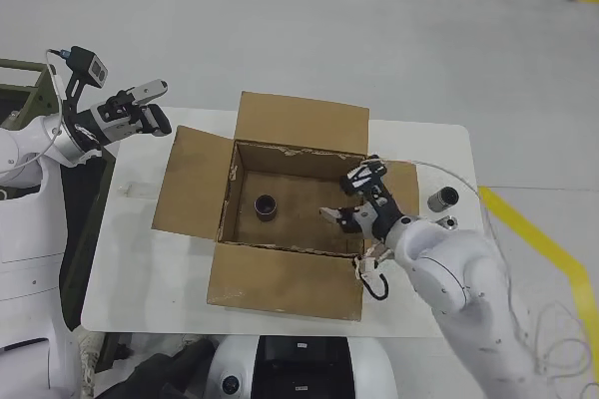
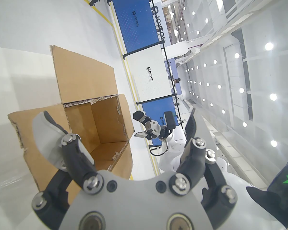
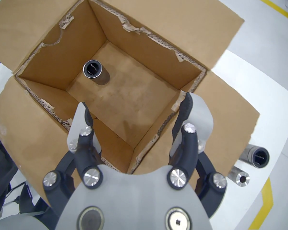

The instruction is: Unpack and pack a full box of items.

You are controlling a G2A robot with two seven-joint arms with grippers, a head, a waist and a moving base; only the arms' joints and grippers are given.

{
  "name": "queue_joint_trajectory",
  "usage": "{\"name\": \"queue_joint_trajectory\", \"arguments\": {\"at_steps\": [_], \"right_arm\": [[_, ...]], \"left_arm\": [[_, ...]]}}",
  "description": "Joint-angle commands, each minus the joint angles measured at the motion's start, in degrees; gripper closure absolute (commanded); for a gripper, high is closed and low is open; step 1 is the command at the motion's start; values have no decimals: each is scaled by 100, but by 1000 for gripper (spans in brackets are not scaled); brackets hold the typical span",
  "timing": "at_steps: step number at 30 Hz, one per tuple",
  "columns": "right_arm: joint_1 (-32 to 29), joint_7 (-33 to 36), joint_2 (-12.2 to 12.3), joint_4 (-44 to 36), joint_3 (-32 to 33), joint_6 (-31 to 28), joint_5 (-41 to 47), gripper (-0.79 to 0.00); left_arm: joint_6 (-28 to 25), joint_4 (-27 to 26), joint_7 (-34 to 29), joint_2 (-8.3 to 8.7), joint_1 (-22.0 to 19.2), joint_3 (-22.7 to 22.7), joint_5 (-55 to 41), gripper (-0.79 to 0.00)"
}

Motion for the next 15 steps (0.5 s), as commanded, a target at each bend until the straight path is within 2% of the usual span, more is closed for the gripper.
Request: {"name": "queue_joint_trajectory", "arguments": {"at_steps": [1,11,15], "right_arm": [[221,13,-37,189,-215,-14,26,-683],[1272,13,-300,1371,-1255,-210,349,-693],[1649,100,-430,1782,-1641,-235,469,-736]], "left_arm": [[0,0,0,0,0,0,0,-785],[0,0,0,0,0,0,0,-785],[0,0,0,0,0,0,0,-785]]}}
